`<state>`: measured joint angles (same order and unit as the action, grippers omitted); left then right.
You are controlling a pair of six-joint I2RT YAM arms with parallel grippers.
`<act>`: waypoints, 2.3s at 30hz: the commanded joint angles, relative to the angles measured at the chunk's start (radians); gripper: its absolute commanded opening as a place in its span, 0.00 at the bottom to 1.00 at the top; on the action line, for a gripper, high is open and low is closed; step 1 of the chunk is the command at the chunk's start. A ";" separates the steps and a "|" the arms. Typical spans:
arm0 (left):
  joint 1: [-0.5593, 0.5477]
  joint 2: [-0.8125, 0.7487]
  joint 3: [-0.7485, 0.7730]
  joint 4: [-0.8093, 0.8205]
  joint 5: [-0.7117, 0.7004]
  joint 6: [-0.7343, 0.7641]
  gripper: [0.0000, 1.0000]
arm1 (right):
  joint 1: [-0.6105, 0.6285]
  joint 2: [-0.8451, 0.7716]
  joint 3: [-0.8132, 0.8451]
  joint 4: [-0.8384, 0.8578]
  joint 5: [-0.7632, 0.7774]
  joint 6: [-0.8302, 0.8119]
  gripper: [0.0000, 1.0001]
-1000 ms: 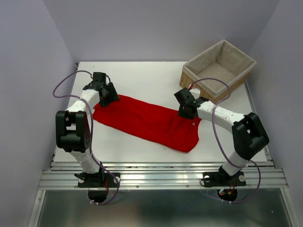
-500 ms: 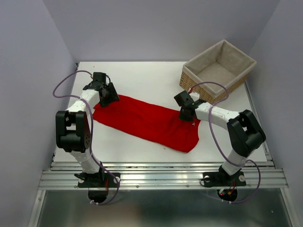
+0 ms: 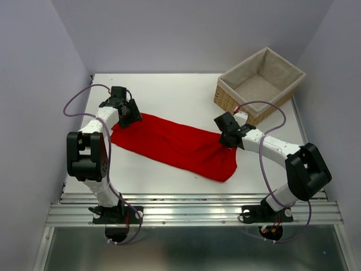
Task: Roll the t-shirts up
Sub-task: Fold the T-shirt at the center of the board.
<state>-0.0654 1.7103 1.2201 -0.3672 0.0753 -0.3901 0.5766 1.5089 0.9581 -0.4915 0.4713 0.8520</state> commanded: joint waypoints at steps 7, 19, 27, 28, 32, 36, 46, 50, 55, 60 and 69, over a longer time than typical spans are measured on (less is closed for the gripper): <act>-0.043 0.026 0.082 -0.050 -0.073 0.026 0.69 | -0.014 -0.056 -0.024 -0.038 0.101 0.019 0.51; -0.109 0.195 0.113 -0.071 -0.175 0.016 0.67 | -0.011 -0.075 -0.136 -0.004 -0.141 -0.005 0.19; -0.108 0.157 -0.065 -0.088 -0.241 0.005 0.67 | 0.035 0.175 -0.007 0.021 -0.122 -0.040 0.17; -0.108 0.144 -0.085 -0.090 -0.241 0.004 0.67 | 0.035 0.200 0.020 0.025 -0.114 -0.053 0.17; -0.105 0.019 -0.197 -0.099 -0.191 -0.018 0.67 | 0.035 0.373 0.258 0.022 -0.068 -0.166 0.18; -0.108 -0.170 -0.287 -0.145 -0.149 -0.049 0.67 | 0.035 0.637 0.653 -0.038 0.006 -0.301 0.19; -0.109 -0.483 -0.179 -0.286 -0.131 -0.047 0.69 | 0.035 0.824 1.257 -0.121 -0.069 -0.444 0.45; -0.109 -0.378 -0.122 -0.236 -0.059 -0.035 0.68 | 0.035 0.658 1.092 -0.075 -0.109 -0.424 0.49; -0.109 -0.252 -0.082 -0.161 0.009 -0.027 0.68 | 0.035 0.466 0.821 -0.007 -0.198 -0.363 0.49; -0.108 -0.143 -0.080 -0.131 -0.008 0.000 0.68 | 0.045 0.384 0.613 0.041 -0.266 -0.298 0.48; -0.065 -0.104 -0.247 -0.070 -0.092 -0.019 0.68 | 0.054 0.487 0.553 0.080 -0.307 -0.245 0.47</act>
<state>-0.1543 1.6199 1.0466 -0.4644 0.0380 -0.4126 0.6231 1.9587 1.5005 -0.4709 0.1860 0.5770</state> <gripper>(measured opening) 0.684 0.469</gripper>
